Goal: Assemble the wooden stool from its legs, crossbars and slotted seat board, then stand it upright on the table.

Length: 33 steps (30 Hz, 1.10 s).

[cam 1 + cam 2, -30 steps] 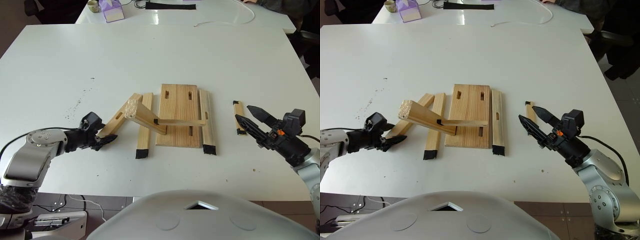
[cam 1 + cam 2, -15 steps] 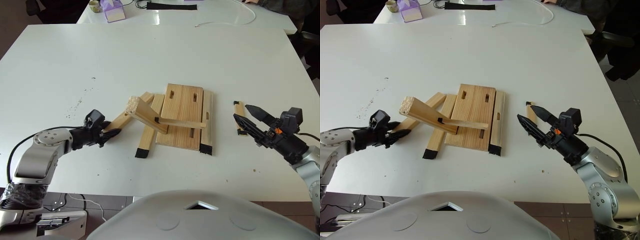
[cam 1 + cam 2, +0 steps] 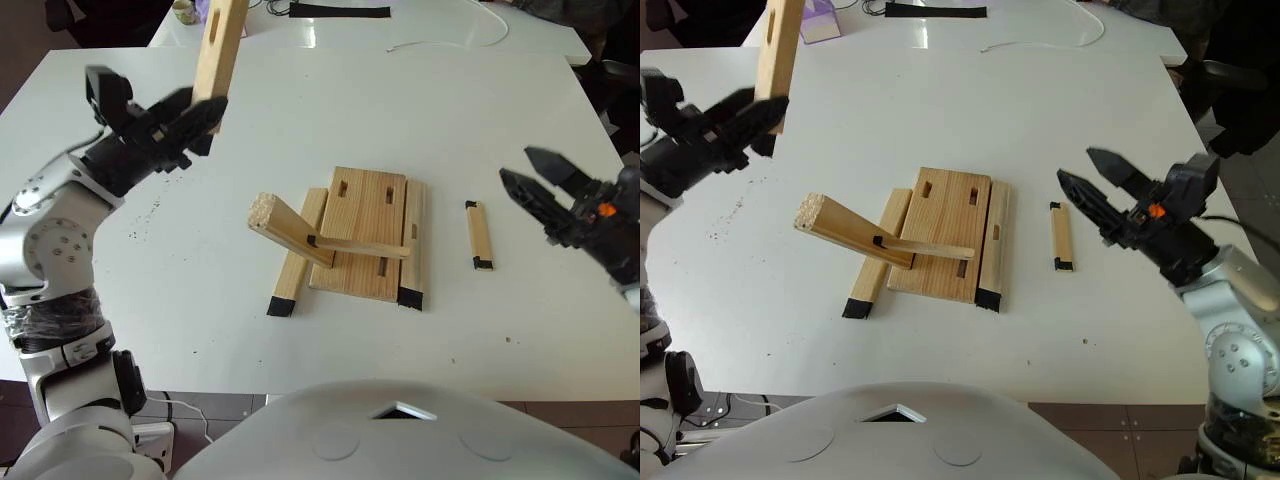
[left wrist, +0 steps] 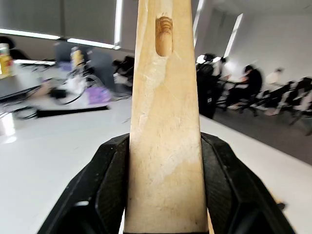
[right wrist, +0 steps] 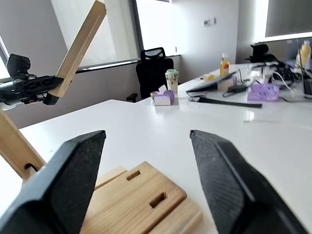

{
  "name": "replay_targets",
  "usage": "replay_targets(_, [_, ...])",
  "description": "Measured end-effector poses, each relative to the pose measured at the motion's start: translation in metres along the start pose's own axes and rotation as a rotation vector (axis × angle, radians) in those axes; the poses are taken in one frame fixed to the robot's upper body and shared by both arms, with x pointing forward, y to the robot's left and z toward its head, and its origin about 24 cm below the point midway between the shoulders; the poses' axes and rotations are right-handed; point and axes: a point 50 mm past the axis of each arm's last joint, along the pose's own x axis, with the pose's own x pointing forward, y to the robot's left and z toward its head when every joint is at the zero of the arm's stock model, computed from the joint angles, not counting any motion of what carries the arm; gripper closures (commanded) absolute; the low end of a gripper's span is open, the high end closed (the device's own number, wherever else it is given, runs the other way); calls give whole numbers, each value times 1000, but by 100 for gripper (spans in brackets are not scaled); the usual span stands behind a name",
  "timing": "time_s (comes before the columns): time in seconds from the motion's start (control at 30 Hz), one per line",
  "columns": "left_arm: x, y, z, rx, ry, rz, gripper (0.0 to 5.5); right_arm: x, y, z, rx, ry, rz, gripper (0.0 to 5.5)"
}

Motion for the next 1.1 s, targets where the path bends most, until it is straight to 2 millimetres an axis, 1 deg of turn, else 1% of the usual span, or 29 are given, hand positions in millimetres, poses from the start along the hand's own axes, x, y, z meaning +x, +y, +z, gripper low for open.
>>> replay_targets(0.1, [4,-28,24,-59,-50,-258,349,16,6,23,12,-62,132,233])
replay_targets(0.13, [4,-45,38,-38,-51,-389,349,26,13,39,17,-99,230,213])
replay_targets(0.2, [8,-71,55,29,-29,-568,349,42,32,62,-16,-117,415,191])
replay_targets(0.27, [9,-84,55,29,-4,-648,349,50,43,67,-16,-93,517,158])
replay_targets(0.3, [10,-87,52,12,10,-674,349,54,46,66,-4,-74,553,158])
replay_targets(0.4, [18,-89,45,-10,47,-690,349,64,55,70,2,-57,645,158])
replay_targets(0.5, [22,-89,43,-3,65,-688,349,72,62,75,-7,-50,699,158])
replay_targets(0.67, [22,-90,37,20,91,-691,349,78,64,83,-22,-69,707,158])
replay_targets(0.8, [21,-84,25,28,129,-655,349,85,70,85,-26,-86,730,158])
replay_targets(0.93, [19,-82,20,32,135,-648,349,90,74,83,-15,-84,762,158])
replay_targets(1.1, [19,-84,19,32,136,-679,349,95,77,81,-2,-65,784,158])
